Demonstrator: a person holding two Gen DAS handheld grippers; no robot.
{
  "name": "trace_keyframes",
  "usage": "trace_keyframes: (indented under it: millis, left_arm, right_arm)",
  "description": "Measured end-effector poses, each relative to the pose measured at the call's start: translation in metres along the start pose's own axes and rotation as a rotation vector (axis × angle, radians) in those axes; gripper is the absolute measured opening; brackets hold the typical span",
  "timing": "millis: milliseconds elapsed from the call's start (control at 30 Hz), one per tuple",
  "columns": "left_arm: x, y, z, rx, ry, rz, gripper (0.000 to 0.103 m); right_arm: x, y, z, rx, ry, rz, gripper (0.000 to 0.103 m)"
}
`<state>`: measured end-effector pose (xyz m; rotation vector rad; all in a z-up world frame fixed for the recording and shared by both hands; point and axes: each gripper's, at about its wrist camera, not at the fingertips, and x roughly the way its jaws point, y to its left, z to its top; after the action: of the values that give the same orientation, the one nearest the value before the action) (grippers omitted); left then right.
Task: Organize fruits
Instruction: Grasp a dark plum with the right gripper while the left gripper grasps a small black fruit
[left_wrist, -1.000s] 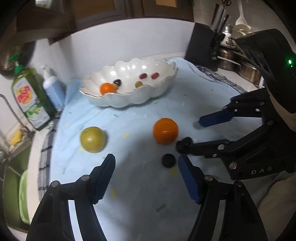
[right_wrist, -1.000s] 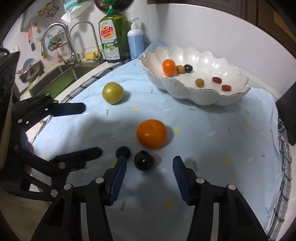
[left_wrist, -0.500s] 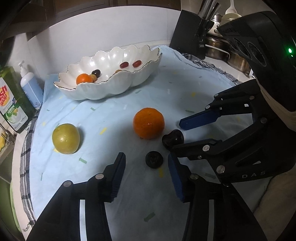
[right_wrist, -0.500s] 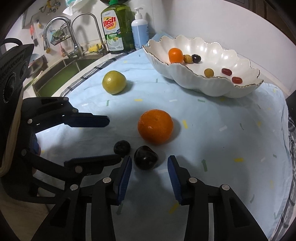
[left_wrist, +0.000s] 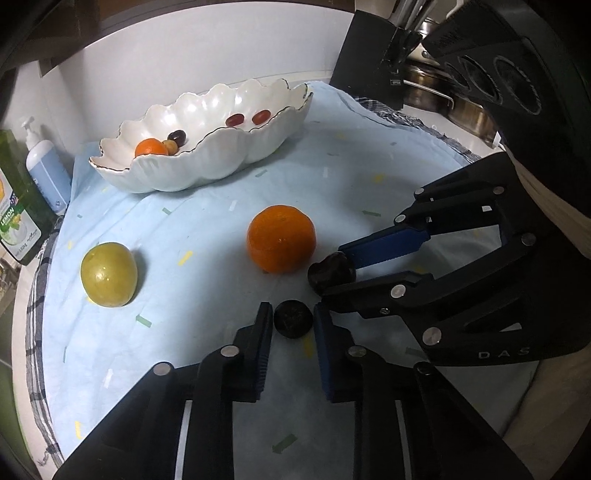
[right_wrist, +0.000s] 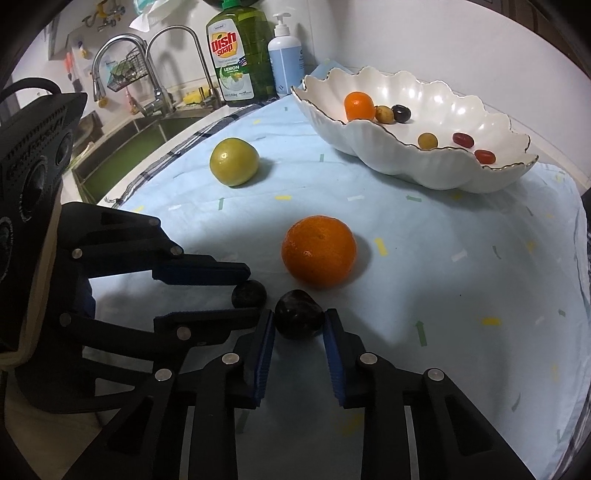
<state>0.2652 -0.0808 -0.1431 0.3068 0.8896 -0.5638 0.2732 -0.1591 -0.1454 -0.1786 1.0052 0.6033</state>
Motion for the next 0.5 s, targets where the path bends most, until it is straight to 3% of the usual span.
trace_keyframes:
  millis: [500]
  left_arm:
    - [-0.015, 0.008, 0.002, -0.091, -0.040, 0.057, 0.020]
  right_arm:
    - [-0.006, -0.001, -0.003, 0.015, -0.023, 0.004, 0.027]
